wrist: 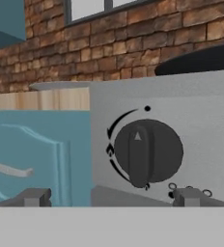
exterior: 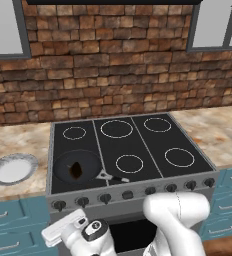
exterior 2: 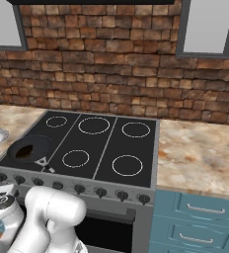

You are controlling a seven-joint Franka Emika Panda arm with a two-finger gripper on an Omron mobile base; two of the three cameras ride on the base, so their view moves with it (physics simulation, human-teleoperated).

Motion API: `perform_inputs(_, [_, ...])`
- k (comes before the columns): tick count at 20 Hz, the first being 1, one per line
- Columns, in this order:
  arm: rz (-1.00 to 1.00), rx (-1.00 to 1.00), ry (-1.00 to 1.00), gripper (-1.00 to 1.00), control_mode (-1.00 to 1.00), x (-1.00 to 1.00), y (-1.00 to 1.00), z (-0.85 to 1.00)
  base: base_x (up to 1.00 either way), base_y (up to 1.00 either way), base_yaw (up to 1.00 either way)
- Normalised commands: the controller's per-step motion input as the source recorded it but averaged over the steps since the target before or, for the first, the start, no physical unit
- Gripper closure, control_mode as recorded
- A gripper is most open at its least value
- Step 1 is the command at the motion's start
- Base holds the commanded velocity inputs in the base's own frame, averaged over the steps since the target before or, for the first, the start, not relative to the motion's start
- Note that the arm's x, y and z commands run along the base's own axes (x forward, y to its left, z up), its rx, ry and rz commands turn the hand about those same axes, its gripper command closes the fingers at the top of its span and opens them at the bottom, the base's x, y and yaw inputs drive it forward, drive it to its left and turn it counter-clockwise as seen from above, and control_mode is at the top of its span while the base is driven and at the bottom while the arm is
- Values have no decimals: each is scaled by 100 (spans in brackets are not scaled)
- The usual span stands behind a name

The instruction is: Pick the croissant and place it on the pan. Then turn on the stove to warm the croissant.

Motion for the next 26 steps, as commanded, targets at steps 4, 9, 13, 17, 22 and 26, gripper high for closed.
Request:
perform_inputs(4, [-2,0,0,-100,-100,7,10,0,0,0,0])
perform_inputs(9, [-5,0,0,-100,-100,30,1,-3,0,0,0])
perform_inputs(13, [-8,0,-2,-100,-100,49,1,-9,0,0,0])
perform_inputs(17, [-8,0,-3,-100,-100,31,0,-6,0,0,0])
perform_inputs(22, [-7,0,-5,-100,-100,10,0,0,0,0,0])
perform_inputs(26, [-6,0,-8,-100,-100,0,-9,4,0,0,0])
